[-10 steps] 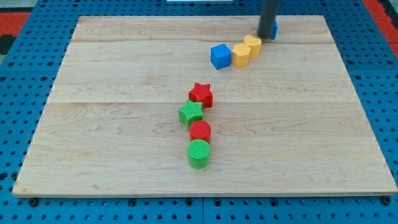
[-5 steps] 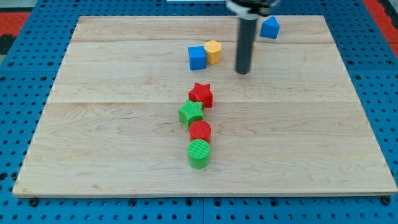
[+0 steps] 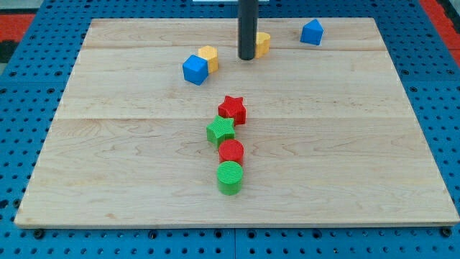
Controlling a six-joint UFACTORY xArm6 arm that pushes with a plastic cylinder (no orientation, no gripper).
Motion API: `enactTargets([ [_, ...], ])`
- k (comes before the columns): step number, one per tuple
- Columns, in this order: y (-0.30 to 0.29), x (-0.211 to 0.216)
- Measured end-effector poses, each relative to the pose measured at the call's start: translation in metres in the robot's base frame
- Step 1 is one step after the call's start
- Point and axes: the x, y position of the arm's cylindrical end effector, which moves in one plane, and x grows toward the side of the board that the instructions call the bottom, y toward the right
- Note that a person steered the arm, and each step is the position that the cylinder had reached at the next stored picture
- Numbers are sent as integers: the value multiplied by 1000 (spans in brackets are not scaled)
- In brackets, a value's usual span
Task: Place the yellow blocks horizontally at the left side of the triangle
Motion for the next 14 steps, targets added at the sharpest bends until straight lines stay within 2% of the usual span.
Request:
enactTargets([
  [1,40,-5],
  [2,23,-21],
  [3,23,-18],
  [4,-17,35],
  [5,-99,28],
  [6,-136,-8],
  [7,-153,-15],
  [8,-157,-30],
  [9,-104,-31],
  [11,-108,-25],
  [13,-104,-41],
  [14,-125,-5],
])
